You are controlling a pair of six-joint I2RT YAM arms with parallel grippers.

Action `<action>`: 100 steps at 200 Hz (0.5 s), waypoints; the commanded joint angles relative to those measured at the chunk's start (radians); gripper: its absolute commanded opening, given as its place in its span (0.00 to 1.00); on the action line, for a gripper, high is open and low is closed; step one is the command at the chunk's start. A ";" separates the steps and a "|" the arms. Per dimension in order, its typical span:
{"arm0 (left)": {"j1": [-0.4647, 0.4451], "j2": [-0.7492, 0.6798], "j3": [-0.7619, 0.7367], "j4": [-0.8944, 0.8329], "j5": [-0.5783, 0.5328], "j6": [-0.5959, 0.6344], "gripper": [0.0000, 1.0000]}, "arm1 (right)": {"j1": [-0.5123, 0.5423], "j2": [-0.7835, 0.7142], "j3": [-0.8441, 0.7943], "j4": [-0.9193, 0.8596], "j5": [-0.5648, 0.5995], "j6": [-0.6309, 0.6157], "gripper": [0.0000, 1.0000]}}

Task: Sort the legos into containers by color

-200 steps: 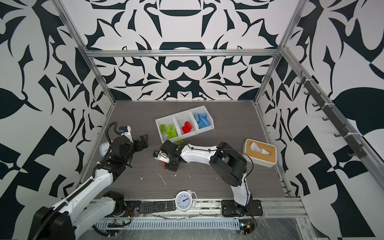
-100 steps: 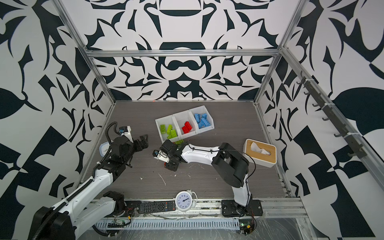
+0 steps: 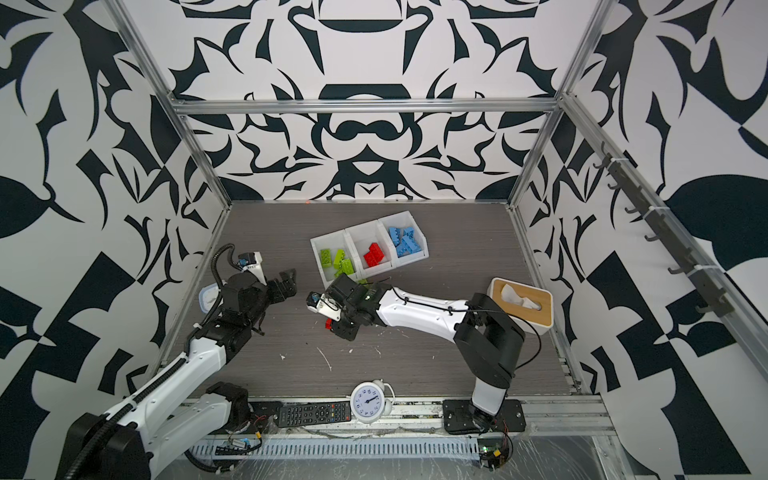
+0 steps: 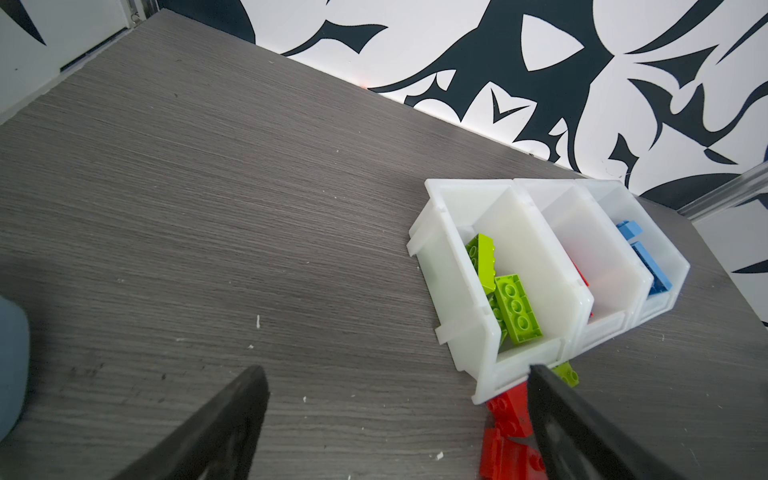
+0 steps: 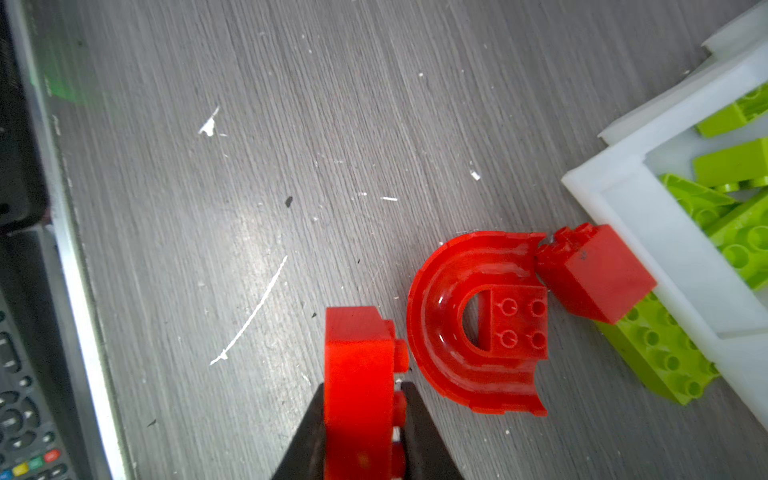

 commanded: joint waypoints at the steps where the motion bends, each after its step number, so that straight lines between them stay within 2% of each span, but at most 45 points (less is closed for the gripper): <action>1: 0.004 0.001 -0.015 0.008 0.002 -0.013 1.00 | -0.053 -0.078 0.005 0.031 -0.061 0.034 0.22; 52: 0.004 0.005 -0.014 0.008 0.008 -0.012 1.00 | -0.258 -0.141 0.040 0.063 -0.155 0.060 0.22; 100: 0.004 0.008 -0.012 0.008 0.012 -0.011 1.00 | -0.439 -0.055 0.153 0.077 -0.199 0.068 0.22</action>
